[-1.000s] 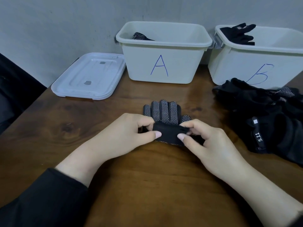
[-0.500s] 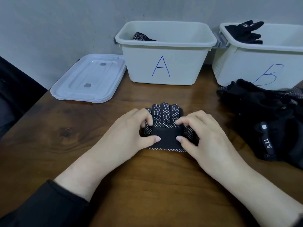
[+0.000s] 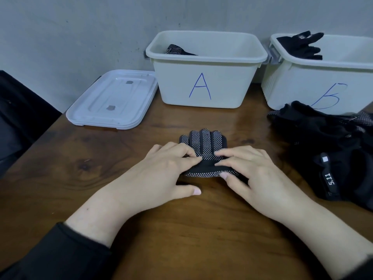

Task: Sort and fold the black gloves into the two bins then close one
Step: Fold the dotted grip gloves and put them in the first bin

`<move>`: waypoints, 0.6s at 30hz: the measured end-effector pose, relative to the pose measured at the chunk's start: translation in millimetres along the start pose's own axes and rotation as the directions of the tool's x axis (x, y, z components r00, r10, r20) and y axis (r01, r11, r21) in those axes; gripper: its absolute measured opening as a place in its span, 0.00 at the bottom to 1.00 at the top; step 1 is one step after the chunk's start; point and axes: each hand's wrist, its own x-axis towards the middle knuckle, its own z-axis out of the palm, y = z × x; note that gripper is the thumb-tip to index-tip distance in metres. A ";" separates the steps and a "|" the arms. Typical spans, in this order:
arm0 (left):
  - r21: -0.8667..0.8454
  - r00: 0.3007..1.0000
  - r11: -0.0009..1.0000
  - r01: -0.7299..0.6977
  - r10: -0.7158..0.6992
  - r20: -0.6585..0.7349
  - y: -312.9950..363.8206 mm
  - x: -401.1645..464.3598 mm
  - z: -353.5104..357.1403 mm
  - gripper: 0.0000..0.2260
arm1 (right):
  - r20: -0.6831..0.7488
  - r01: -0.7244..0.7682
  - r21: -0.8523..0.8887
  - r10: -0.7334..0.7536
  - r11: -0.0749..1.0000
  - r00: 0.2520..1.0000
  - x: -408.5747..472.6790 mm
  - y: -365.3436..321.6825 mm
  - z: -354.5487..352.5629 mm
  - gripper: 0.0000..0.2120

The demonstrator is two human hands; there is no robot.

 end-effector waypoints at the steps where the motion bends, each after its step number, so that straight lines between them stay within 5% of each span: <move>1: -0.018 0.999 1.000 0.002 -0.003 -0.032 0.0 0.2 1.8 0.32 | -0.018 -0.009 0.034 0.010 0.999 1.000 0.5 -2.2 -0.7 0.15; 6: -0.210 0.991 0.978 0.009 -0.037 -0.126 8.2 -2.9 -4.9 0.07 | -0.003 -0.137 0.304 0.145 0.943 0.989 -7.1 -13.4 -10.9 0.07; 13: -0.535 0.955 0.820 0.206 -0.286 -0.071 19.1 -5.7 -13.9 0.07 | -0.010 -0.255 0.545 0.310 0.799 0.951 2.0 -18.4 -13.3 0.04; 18: -0.605 0.874 0.741 0.291 -0.463 -0.147 14.0 12.0 -0.5 0.12 | -0.059 -0.370 0.468 0.446 0.803 0.893 20.4 -9.9 -5.1 0.03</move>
